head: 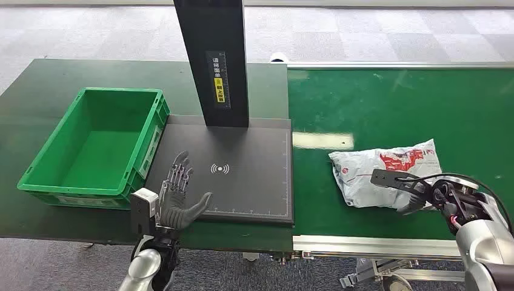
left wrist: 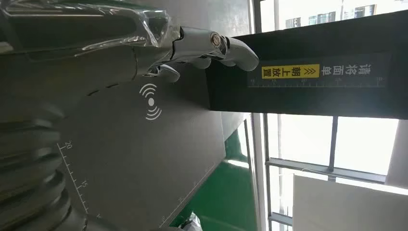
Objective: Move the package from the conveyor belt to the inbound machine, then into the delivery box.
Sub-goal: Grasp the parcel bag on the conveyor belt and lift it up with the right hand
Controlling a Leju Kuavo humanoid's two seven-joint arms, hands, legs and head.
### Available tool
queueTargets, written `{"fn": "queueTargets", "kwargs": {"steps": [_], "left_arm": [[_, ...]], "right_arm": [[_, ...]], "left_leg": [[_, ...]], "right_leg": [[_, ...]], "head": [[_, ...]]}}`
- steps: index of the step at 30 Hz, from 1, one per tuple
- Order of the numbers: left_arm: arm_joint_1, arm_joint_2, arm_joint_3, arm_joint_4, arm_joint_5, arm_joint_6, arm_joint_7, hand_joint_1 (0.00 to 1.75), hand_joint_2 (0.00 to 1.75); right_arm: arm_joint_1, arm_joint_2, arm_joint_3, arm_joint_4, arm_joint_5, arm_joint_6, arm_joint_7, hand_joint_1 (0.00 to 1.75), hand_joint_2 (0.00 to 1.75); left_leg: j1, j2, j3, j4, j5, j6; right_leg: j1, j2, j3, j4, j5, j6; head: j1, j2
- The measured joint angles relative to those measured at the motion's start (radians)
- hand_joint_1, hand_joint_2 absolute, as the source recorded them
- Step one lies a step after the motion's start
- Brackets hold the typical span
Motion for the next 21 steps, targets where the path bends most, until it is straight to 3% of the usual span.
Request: {"fn": "queueTargets", "kwargs": {"steps": [1,2,3,5,8,11,19,21], "left_arm": [[0.003,0.0,0.0,0.0,0.0,0.0,0.0,0.0,1.75],[0.006,0.001,0.001,-0.001,0.0,0.001,0.0,0.0,1.75],[0.011,0.001,0.001,-0.002,0.0,0.001,-0.001,0.0,1.75],[0.021,0.002,0.003,-0.005,-0.006,-0.001,0.0,0.0,1.75],[0.024,0.001,0.005,-0.006,-0.022,-0.008,0.004,0.0,1.75],[0.026,0.001,0.006,-0.008,-0.032,-0.012,0.005,0.0,1.75],[0.032,-0.001,0.01,-0.021,-0.042,-0.012,0.013,0.0,1.75],[0.032,-0.001,0.01,-0.021,-0.042,-0.012,0.014,0.0,1.75]], "right_arm": [[-0.002,0.004,0.004,0.0,-0.002,-0.005,-0.001,0.58,1.75],[-0.002,0.008,0.007,0.0,-0.002,-0.009,-0.006,0.87,1.75],[-0.004,0.015,0.014,0.0,0.0,-0.014,-0.017,0.87,1.75],[-0.008,0.023,0.04,-0.001,0.025,-0.007,-0.083,1.75,1.75],[-0.032,0.018,0.124,-0.006,0.084,0.036,-0.246,1.75,1.75],[-0.063,0.002,0.212,-0.022,0.11,0.066,-0.342,1.75,1.75],[-0.087,-0.036,0.325,-0.087,0.042,0.065,-0.358,1.75,1.75],[-0.086,-0.041,0.337,-0.095,0.02,0.054,-0.35,1.6,1.75]], "left_leg": [[0.0,0.0,0.0,0.0,0.0,0.0],[0.0,0.0,0.0,0.0,0.0,0.0],[0.0,0.0,0.0,0.0,0.0,0.0],[0.0,-0.001,0.0,0.0,0.0,0.0],[0.0,-0.001,0.0,0.0,0.0,0.0],[0.0,-0.001,0.0,0.0,0.0,0.0],[0.0,-0.001,-0.001,0.0,0.0,0.0],[0.0,-0.002,-0.001,0.0,0.0,0.0]], "right_leg": [[0.0,0.0,0.0,0.0,0.0,0.0],[0.0,0.0,0.0,0.0,0.0,0.0],[0.0,0.0,0.0,0.0,0.0,0.0],[0.0,0.0,0.0,0.0,0.0,0.0],[0.0,0.0,0.0,0.0,0.0,0.0],[0.0,0.0,0.0,0.0,0.0,0.0],[0.0,-0.001,0.0,0.0,0.0,0.0],[0.0,-0.001,0.0,0.0,0.0,0.0]], "head": [[0.0,0.0],[0.0,0.0],[0.0,0.0],[0.0,0.0],[0.0,0.0],[0.0,0.0],[0.0,0.0],[0.0,0.0]]}}
